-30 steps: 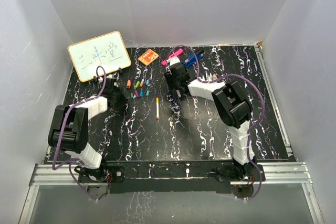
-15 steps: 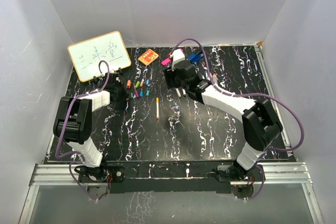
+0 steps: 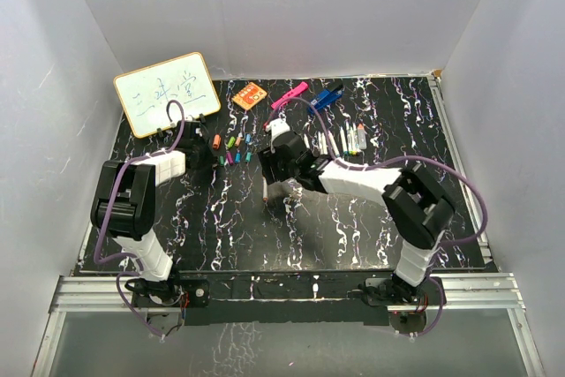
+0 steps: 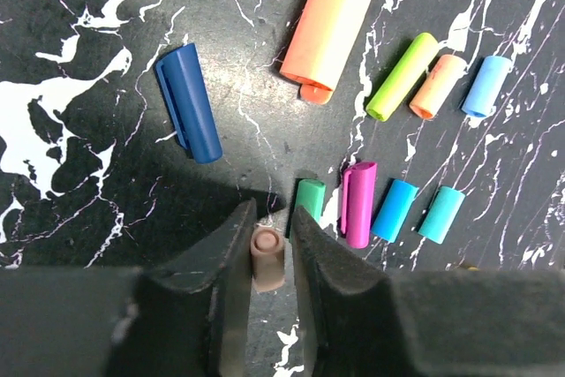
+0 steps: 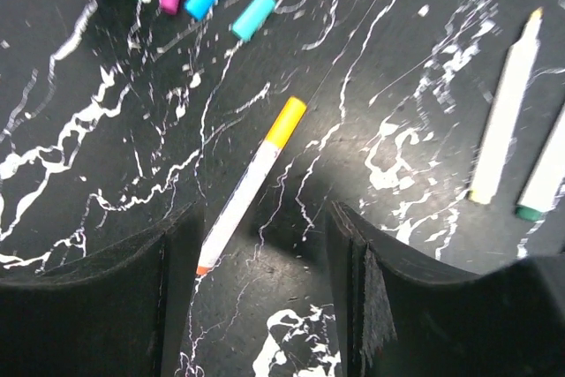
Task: Open the pen caps
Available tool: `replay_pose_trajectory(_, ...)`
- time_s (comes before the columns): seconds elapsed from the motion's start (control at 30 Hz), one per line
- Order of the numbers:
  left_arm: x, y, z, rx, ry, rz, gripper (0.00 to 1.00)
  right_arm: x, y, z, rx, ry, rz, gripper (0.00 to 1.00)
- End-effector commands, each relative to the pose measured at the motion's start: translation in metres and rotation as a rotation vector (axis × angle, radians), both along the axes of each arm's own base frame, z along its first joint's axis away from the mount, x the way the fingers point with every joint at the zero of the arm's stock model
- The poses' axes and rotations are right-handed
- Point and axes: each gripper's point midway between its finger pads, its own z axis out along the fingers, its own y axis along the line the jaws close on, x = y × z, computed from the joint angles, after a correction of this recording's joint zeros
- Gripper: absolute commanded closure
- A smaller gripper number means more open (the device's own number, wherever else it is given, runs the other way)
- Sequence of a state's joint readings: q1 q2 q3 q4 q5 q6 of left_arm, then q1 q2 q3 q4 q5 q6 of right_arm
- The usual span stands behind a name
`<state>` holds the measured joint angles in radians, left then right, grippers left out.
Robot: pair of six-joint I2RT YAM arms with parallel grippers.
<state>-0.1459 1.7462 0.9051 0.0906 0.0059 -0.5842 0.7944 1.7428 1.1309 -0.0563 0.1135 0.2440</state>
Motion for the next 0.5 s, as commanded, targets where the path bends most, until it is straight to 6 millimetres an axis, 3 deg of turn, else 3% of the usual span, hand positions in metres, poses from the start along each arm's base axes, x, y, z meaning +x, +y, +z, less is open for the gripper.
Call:
replay_pose_trajectory(0.0, 0.001, 0.005, 0.007, 0.02, 0.003, 0.009, 0.73, -0.001, 0.022, -0.009, 0.027, 0.023, 0.003, 0.45)
replay_pose_trajectory(0.23, 0.005, 0.007, 0.021, 0.032, -0.015, 0.012, 0.66, -0.003, 0.034, -0.03, -0.003, 0.054, 0.003, 0.45)
replay_pose_trajectory(0.37, 0.005, 0.012, 0.044, 0.044, -0.059, 0.029, 0.66, -0.001, 0.036, -0.035, -0.012, 0.06, -0.017, 0.45)
replay_pose_trajectory(0.47, 0.004, 0.016, 0.073, 0.047, -0.122, 0.054, 0.65, 0.002, 0.037, -0.041, -0.032, 0.066, -0.031, 0.45)
